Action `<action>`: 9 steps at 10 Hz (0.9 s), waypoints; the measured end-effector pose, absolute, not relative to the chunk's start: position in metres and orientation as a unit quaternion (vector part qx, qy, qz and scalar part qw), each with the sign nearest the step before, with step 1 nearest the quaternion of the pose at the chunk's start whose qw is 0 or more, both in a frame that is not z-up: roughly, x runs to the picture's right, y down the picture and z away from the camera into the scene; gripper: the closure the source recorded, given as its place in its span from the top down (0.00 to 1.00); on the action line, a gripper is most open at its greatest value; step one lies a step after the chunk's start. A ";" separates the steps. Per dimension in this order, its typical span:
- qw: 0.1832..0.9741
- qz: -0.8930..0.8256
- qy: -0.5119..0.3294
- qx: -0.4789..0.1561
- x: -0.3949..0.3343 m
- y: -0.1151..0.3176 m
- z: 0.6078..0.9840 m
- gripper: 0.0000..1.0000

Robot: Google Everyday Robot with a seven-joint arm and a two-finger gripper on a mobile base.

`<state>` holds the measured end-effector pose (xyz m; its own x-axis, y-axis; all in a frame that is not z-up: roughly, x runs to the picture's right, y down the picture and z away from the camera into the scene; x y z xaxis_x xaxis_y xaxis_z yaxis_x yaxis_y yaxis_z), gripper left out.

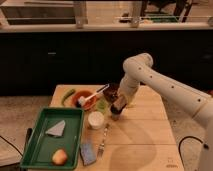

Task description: Place eraser in metal cup

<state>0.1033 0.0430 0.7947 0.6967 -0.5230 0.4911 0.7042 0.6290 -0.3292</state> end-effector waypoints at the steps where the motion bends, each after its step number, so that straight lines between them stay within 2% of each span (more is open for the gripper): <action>1: 0.879 -0.355 -0.181 -0.262 0.101 0.047 0.796 0.03; 9: 0.834 -0.404 -0.222 -0.303 0.082 0.067 0.810 0.03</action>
<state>0.0821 0.0670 0.8101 0.5746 -0.5399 0.6151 0.8087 0.4900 -0.3254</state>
